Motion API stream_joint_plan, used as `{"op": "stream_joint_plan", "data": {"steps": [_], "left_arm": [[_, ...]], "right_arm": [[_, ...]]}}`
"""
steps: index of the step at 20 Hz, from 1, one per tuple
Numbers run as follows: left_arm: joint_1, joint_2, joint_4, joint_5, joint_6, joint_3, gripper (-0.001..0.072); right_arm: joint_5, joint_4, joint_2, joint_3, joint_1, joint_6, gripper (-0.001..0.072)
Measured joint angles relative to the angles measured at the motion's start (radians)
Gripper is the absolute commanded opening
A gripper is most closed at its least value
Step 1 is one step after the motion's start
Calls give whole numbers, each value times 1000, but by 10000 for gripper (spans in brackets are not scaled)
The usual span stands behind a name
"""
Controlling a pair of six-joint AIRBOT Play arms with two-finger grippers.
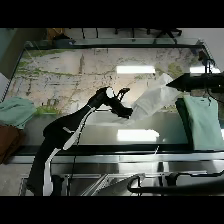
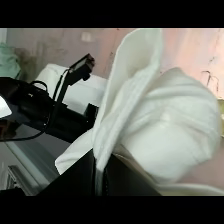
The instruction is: Fold the shirts.
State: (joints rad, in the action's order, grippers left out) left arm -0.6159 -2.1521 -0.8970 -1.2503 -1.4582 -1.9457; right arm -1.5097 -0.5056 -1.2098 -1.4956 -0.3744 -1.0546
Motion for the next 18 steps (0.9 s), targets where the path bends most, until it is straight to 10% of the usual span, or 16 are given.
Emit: {"op": "stream_joint_plan", "data": {"steps": [7,14,16,18], "left_arm": [[219,290,76,-128,26,-83,20],[571,711,86,-135,64,76,20],[629,790,87,-129,91,133,20],[664,858,87,-102,122,200,20]], "right_arm": [[44,129,9,-30,157,1,18],[460,147,-113,-32,707,39,34],[623,151,-210,-32,880,90,523],[774,157,-305,-32,1020,161,460]]}}
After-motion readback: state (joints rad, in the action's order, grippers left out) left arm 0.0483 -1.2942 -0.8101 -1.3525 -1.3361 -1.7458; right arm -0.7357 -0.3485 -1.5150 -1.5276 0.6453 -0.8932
